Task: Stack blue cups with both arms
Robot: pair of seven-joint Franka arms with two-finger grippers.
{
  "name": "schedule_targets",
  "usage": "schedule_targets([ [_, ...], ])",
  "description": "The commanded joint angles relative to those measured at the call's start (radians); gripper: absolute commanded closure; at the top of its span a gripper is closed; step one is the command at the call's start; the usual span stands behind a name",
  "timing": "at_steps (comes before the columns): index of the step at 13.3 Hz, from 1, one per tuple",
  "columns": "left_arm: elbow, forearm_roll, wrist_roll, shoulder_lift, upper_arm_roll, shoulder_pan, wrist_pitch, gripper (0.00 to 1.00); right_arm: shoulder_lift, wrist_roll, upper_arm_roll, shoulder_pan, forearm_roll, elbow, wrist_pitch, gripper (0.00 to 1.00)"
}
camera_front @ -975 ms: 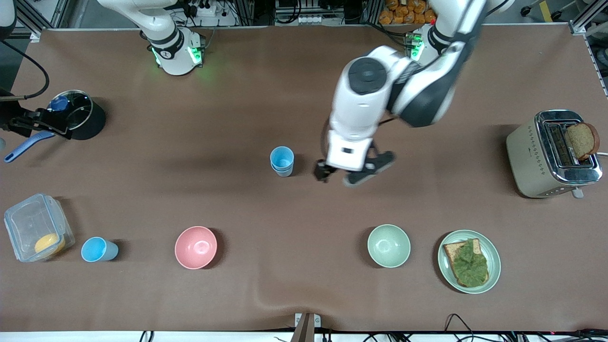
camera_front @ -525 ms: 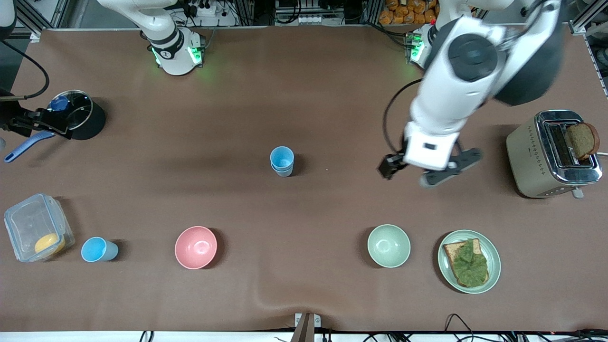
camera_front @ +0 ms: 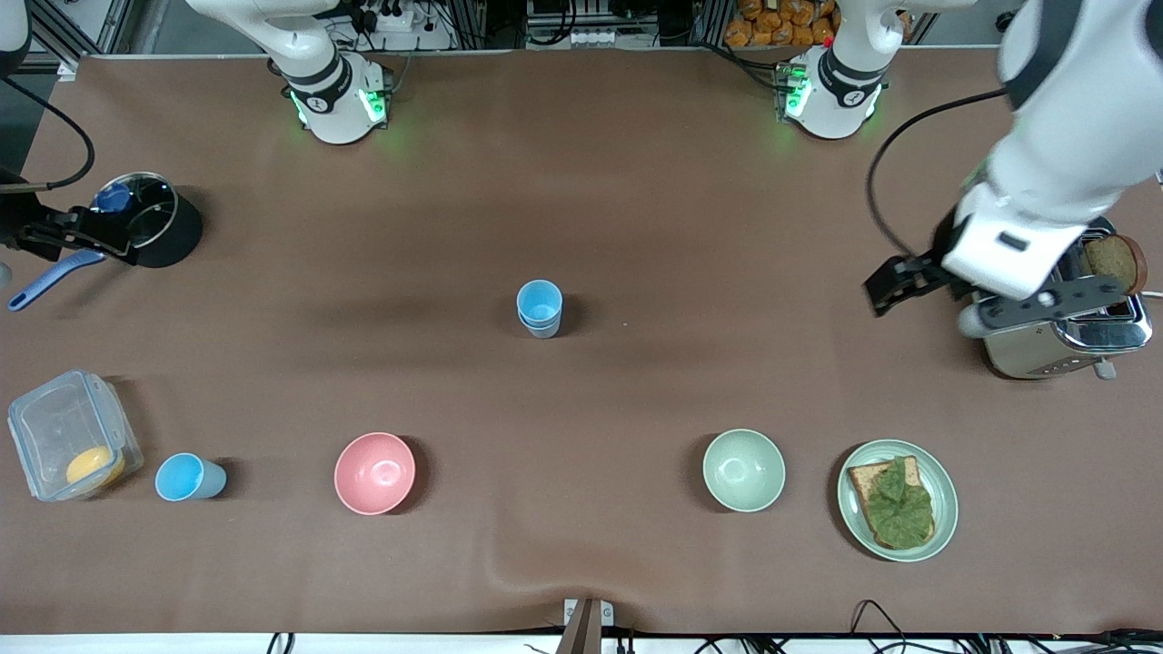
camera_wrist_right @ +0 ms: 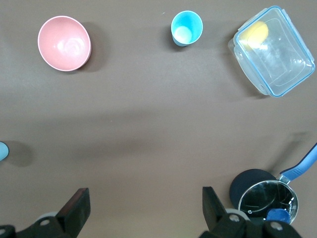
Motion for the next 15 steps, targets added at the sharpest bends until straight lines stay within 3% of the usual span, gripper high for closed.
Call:
schedule_targets([
  [1,-0.050,-0.012,0.108,-0.064,-0.021,0.049,-0.052,0.00,-0.003,0.003,0.010,-0.013,-0.008,0.001,-0.008,0.00],
  [9,-0.133,-0.081,0.257,-0.146,0.087,0.076,-0.079,0.00,-0.003,0.001,0.010,-0.014,-0.008,0.001,-0.008,0.00],
  [15,-0.122,-0.067,0.240,-0.150,0.084,0.060,-0.087,0.00,-0.003,0.001,0.010,-0.014,-0.008,0.001,-0.008,0.00],
])
